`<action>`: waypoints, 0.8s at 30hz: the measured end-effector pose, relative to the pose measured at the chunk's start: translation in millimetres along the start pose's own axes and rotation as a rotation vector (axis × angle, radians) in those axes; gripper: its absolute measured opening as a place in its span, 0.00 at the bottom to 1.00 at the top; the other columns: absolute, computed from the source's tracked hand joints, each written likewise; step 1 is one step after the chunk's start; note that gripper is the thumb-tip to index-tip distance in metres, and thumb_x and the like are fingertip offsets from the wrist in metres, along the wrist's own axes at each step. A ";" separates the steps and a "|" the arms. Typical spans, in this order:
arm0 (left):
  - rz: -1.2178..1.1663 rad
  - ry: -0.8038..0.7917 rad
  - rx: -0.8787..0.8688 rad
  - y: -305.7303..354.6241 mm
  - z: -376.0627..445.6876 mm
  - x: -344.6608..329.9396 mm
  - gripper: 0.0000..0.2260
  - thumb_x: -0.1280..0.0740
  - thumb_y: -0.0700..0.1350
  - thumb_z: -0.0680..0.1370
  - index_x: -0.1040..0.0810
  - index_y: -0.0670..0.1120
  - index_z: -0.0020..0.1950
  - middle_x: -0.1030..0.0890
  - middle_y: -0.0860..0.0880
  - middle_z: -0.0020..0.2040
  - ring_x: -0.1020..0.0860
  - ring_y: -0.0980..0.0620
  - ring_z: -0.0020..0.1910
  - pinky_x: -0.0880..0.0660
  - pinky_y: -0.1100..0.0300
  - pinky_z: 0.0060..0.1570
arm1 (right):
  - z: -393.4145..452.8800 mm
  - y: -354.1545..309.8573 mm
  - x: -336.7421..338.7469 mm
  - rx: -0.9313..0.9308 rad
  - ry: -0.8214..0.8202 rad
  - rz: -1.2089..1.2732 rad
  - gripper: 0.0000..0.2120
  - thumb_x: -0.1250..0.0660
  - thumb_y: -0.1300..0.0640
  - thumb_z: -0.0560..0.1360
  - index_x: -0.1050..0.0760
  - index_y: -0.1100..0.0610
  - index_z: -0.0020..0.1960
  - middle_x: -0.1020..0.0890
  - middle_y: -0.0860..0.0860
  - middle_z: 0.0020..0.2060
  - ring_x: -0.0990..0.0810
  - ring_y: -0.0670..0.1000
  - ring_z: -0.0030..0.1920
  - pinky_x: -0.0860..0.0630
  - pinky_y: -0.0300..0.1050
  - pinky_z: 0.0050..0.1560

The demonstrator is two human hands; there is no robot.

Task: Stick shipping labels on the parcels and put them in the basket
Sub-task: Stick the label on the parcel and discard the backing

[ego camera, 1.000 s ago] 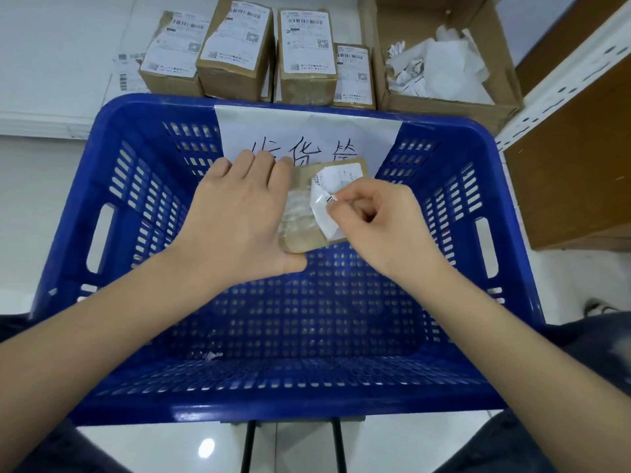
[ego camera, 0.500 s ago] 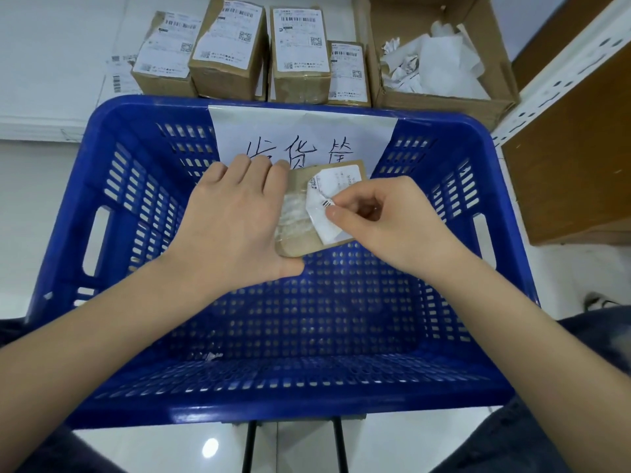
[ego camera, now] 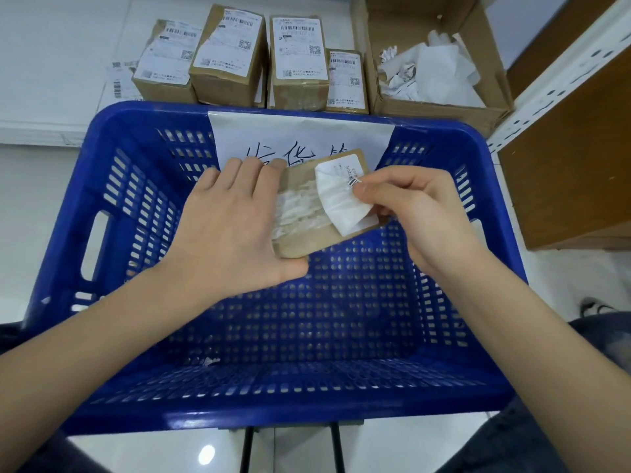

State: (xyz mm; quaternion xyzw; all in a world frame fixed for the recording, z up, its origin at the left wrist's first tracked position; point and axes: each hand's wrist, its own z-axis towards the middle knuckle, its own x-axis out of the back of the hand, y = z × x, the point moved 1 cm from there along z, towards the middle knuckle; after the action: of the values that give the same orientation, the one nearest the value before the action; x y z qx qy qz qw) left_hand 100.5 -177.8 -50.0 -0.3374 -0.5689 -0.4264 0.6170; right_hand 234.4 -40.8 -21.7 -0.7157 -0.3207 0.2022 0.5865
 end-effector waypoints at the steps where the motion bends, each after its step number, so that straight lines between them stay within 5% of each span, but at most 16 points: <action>1: -0.001 -0.001 0.001 -0.2 -0.1 0.2 0.45 0.37 0.66 0.56 0.30 0.38 0.65 0.23 0.42 0.50 0.25 0.41 0.48 0.29 0.50 0.48 | -0.3 -1.0 0.0 0.008 0.003 -0.020 0.08 0.32 0.69 0.72 0.19 0.59 0.38 0.19 0.46 0.27 0.23 0.40 0.29 0.28 0.31 0.32; 4: -0.036 0.015 -0.020 1.4 -1.4 1.2 0.44 0.39 0.64 0.59 0.35 0.44 0.71 0.24 0.41 0.50 0.25 0.40 0.47 0.29 0.49 0.48 | 0.9 0.5 0.8 0.115 0.029 -0.244 0.08 0.31 0.66 0.73 0.18 0.55 0.38 0.17 0.49 0.32 0.20 0.45 0.35 0.23 0.38 0.38; 7: -0.042 0.050 -0.084 5.3 -4.7 0.8 0.38 0.41 0.63 0.63 0.38 0.53 0.72 0.25 0.39 0.56 0.25 0.38 0.47 0.29 0.47 0.46 | 1.1 4.1 0.6 0.176 0.080 -0.367 0.07 0.30 0.64 0.72 0.18 0.54 0.40 0.17 0.45 0.36 0.20 0.47 0.41 0.25 0.33 0.44; 15: 0.037 0.061 -0.154 5.2 -4.2 0.0 0.29 0.37 0.60 0.66 0.32 0.57 0.66 0.25 0.37 0.59 0.25 0.37 0.47 0.31 0.47 0.45 | -2.9 21.2 -11.0 0.607 0.316 -0.802 0.06 0.31 0.59 0.71 0.17 0.60 0.39 0.22 0.53 0.31 0.25 0.54 0.35 0.25 0.51 0.33; 19: 0.071 0.046 -0.152 1.4 -5.1 -0.9 0.27 0.39 0.60 0.66 0.31 0.57 0.65 0.26 0.38 0.59 0.27 0.38 0.46 0.32 0.47 0.44 | -2.0 22.8 -13.0 0.597 0.225 -0.906 0.10 0.34 0.57 0.74 0.18 0.61 0.40 0.24 0.54 0.32 0.27 0.54 0.36 0.27 0.50 0.34; 24: 0.052 0.021 -0.161 0.8 -3.3 -4.2 0.29 0.35 0.60 0.64 0.32 0.56 0.64 0.24 0.37 0.56 0.25 0.37 0.44 0.30 0.46 0.44 | 2.4 15.8 -6.9 0.273 -0.024 -0.685 0.21 0.41 0.54 0.81 0.24 0.65 0.36 0.28 0.54 0.29 0.30 0.50 0.32 0.33 0.45 0.37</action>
State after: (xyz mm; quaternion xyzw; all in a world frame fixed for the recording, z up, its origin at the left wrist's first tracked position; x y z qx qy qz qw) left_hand 102.6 -179.9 -54.6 -0.3963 -0.5174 -0.4579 0.6046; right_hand 231.4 -45.6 -38.2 -0.4795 -0.5187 0.0434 0.7065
